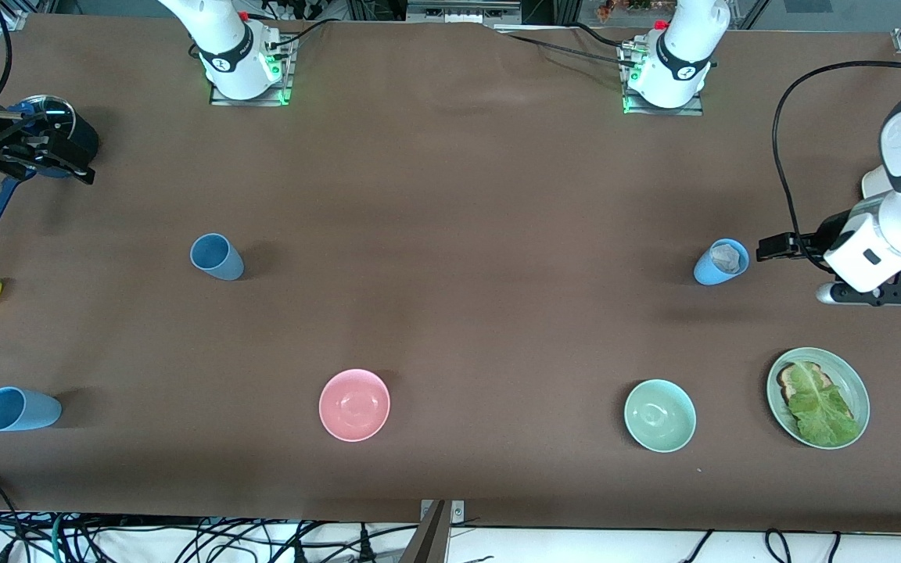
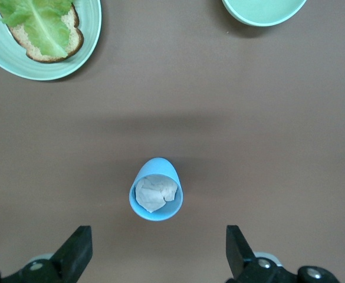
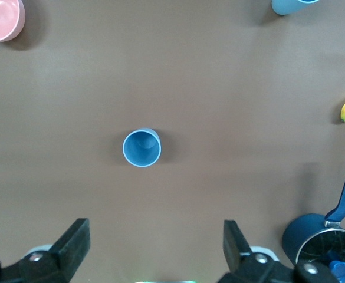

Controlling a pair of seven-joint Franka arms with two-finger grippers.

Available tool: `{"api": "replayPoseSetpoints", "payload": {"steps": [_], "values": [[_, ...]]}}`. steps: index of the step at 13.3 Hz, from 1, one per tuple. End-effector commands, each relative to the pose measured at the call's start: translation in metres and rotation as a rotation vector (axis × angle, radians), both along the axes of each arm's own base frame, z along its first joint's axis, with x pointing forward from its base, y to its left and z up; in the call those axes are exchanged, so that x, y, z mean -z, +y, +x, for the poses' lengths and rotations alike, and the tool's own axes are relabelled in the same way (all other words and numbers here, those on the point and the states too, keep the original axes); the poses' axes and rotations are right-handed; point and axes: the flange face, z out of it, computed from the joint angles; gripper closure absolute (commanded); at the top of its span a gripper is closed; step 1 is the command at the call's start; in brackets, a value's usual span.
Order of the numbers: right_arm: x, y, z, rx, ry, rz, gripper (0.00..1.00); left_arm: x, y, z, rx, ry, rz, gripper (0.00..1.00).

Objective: Stack blue cups with both arms
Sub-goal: 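Move the left gripper over the blue cup holding white tissue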

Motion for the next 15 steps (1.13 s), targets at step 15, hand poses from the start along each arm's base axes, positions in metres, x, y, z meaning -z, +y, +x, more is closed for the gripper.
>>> {"api": "replayPoseSetpoints", "payload": {"steps": [15], "values": [[-0.004, -0.002, 0.002, 0.002, -0.001, 0.01, 0.0, 0.115, 0.043, -0.075, 0.042, -0.134, -0.001, 0.0]]}}
